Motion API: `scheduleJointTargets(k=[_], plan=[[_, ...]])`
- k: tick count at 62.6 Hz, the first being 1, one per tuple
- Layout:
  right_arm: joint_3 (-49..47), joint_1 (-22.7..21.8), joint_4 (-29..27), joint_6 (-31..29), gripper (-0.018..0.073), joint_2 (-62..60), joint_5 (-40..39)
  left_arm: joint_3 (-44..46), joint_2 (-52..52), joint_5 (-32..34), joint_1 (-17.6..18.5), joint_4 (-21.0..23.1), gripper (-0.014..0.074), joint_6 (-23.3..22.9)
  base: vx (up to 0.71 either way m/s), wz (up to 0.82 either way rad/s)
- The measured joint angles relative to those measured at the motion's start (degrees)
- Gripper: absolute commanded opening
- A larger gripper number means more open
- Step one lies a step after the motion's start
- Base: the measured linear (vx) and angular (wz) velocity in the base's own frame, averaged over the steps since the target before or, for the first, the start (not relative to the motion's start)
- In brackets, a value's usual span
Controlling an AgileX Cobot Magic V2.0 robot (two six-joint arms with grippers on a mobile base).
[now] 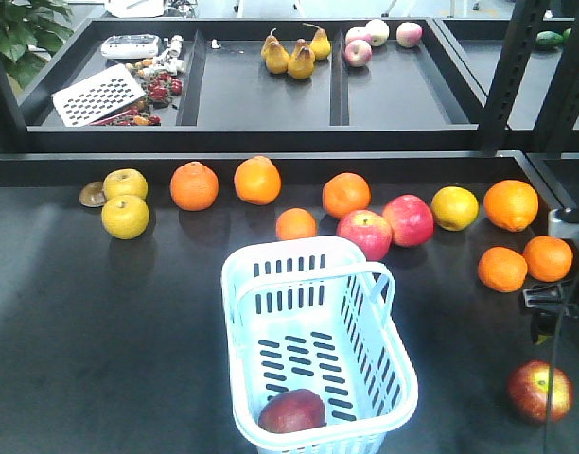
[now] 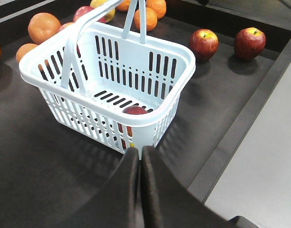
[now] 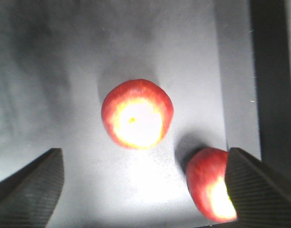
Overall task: Pick three apples into basket with both arms
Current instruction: 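Return the right gripper to the next red apple beside the table edge, then close the right gripper on the second red apple and lift it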
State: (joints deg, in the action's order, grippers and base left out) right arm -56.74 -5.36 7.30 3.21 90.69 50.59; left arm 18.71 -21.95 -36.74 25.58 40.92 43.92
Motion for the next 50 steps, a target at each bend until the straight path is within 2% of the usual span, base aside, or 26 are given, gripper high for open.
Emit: scheduleJointTargets(k=[18,50], plan=[[-0.37,0.00,-0.18,-0.87,0.0594,10.41,-1.81,0.00,0.00,0.00,0.00,0.00,-0.0008,0.00,0.00,0.00],[-0.61,0.00,-0.81,-0.91,0.0595,20.26,-5.95,0.00,0.00,-0.05,0.00,0.00,-0.0008,-0.02,0.00,0.00]])
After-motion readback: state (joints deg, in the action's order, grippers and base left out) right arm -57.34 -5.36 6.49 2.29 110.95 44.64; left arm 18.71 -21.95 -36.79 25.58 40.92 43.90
